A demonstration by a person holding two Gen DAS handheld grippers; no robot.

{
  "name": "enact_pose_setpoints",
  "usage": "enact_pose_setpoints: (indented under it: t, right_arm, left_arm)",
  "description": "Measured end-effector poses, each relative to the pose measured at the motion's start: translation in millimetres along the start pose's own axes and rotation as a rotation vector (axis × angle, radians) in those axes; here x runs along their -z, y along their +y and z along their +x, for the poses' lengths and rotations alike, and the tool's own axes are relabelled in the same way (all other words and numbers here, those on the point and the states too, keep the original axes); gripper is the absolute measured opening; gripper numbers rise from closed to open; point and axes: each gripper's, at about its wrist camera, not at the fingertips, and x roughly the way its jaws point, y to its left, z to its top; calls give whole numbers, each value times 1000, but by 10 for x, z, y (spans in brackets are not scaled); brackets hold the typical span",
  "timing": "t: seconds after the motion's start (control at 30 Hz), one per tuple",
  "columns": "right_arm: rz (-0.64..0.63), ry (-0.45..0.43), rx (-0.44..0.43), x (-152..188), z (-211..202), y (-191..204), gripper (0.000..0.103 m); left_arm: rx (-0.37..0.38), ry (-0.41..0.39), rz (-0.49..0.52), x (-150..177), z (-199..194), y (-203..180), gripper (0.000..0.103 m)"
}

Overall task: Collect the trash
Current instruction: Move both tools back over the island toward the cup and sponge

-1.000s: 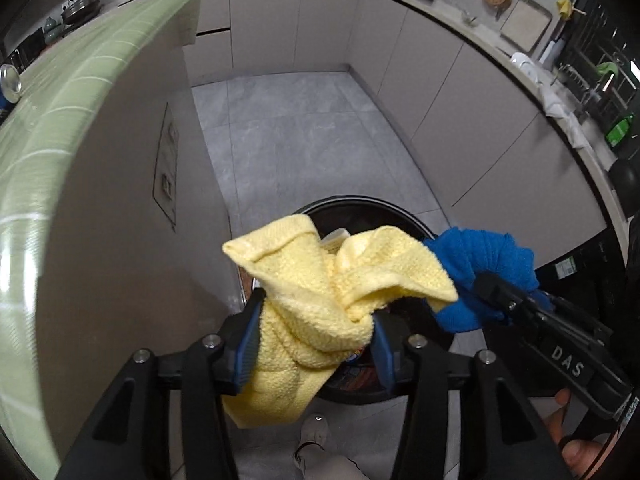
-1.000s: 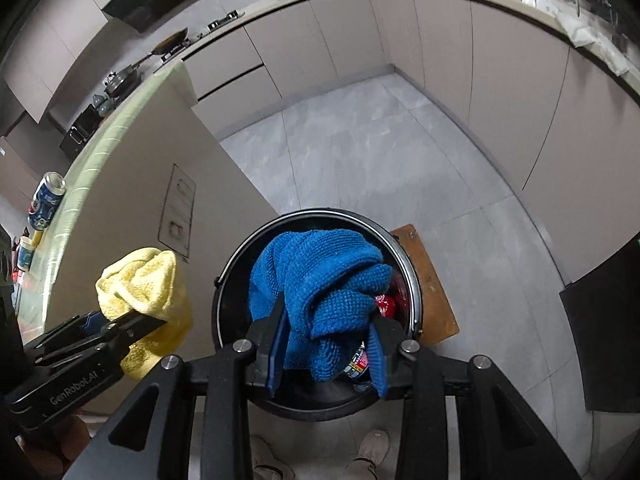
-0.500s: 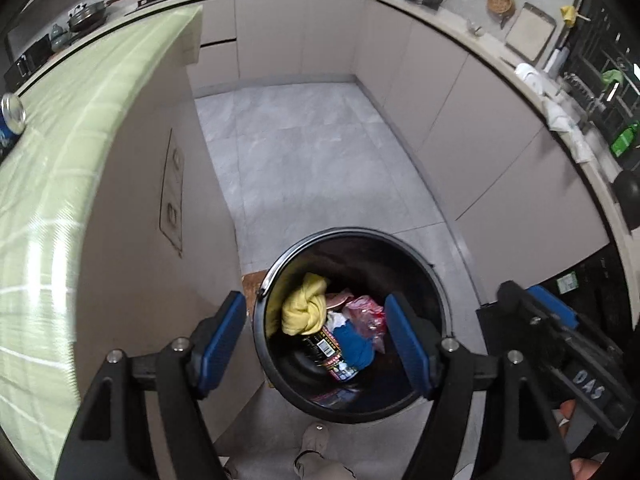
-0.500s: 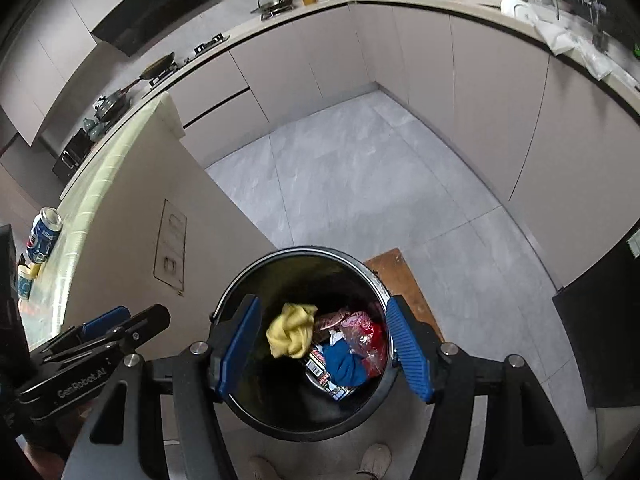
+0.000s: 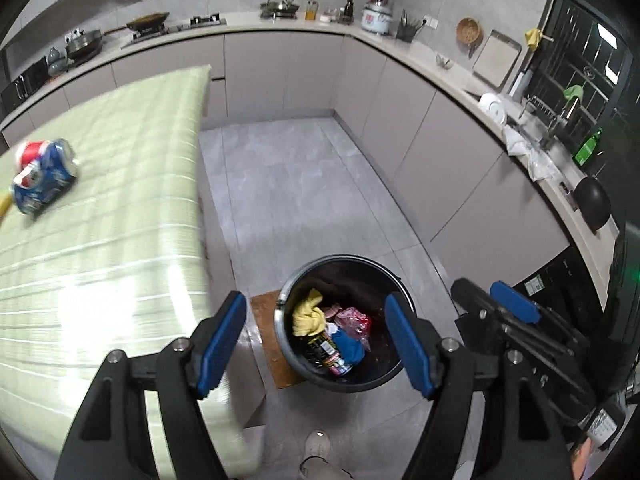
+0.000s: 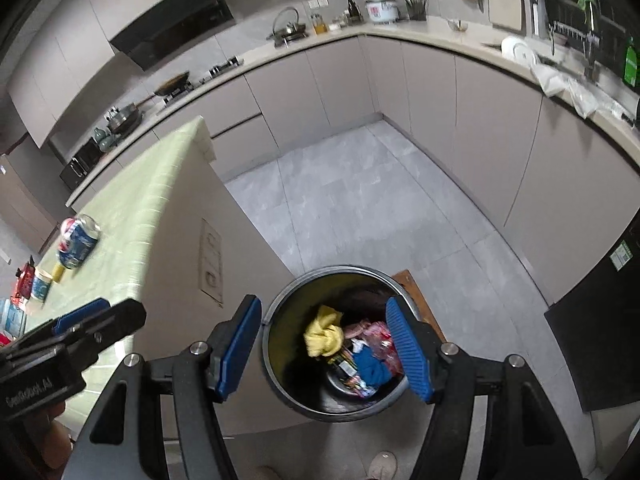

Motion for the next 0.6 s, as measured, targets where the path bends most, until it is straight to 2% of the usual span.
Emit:
enact_pose_setpoints:
  t: [0.13, 0.23, 0.6]
  right_arm:
    - [-16, -40, -38, -27, -232, 454, 67]
    - [-43, -58, -81, -18, -321, 914, 69]
    - [-165, -46, -196, 451, -177, 2802, 70]
  left_arm:
    - [-14, -37, -12, 4, -268, 357, 73]
    - [-41, -58, -58, 57, -489, 831, 73]
    - [-186, -99, -176, 430, -1030, 2515, 74]
